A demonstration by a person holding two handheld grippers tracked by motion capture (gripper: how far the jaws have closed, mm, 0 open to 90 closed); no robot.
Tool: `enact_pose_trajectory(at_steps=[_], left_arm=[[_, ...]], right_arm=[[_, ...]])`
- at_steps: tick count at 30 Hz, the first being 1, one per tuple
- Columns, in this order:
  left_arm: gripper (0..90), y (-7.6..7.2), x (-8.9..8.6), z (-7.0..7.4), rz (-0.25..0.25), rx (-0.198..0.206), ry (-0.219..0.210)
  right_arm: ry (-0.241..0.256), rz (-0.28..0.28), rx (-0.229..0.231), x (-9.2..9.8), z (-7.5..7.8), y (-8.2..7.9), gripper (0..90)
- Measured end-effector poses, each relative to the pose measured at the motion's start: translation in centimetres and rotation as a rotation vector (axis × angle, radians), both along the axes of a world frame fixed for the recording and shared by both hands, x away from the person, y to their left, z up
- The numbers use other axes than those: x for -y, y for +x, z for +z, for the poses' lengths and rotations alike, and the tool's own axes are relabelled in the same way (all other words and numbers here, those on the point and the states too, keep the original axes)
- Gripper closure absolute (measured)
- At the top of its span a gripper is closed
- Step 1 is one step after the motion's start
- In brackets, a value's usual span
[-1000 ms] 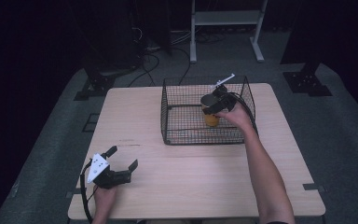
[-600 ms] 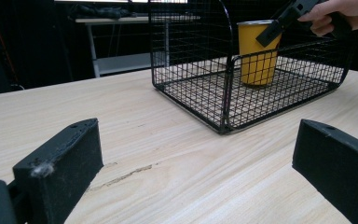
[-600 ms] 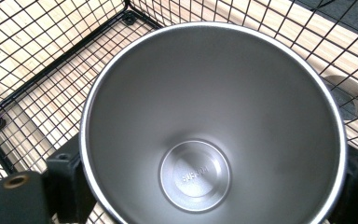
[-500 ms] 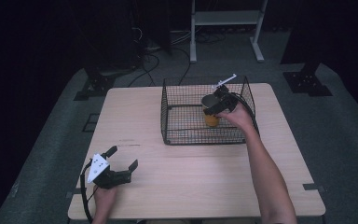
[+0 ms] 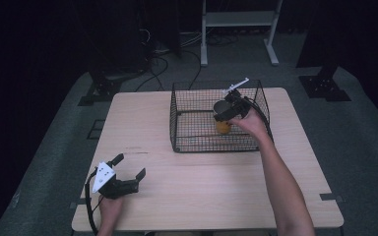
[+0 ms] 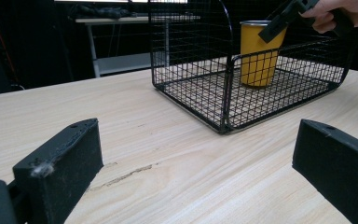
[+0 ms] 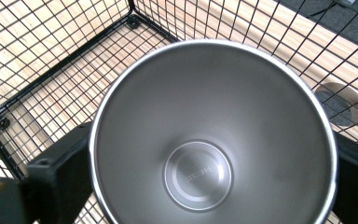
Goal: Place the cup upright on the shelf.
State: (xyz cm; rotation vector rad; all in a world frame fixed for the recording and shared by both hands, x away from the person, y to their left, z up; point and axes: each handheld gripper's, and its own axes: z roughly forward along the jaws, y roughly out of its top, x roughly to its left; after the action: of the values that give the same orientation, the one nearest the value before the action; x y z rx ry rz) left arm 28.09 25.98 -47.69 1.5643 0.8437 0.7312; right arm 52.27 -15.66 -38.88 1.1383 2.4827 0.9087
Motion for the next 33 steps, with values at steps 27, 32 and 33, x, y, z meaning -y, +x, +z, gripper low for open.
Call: enact_pose_trajectory(at_steps=[27,32,33], left_arm=[[0.8,0.1,0.0,0.0,0.003,-0.005,0.006],[0.8,0.1,0.0,0.0,0.005,-0.006,0.006],[0.8,0.1,0.0,0.0,0.005,-0.006,0.006]], right_arm=[[0.14,-0.019,0.088,0.8,3.3,-1.2,2.7],[0.163,-0.013,0.098,1.2,4.1,-1.6,2.7],[0.163,-0.013,0.098,1.2,4.1,-1.6,2.7]])
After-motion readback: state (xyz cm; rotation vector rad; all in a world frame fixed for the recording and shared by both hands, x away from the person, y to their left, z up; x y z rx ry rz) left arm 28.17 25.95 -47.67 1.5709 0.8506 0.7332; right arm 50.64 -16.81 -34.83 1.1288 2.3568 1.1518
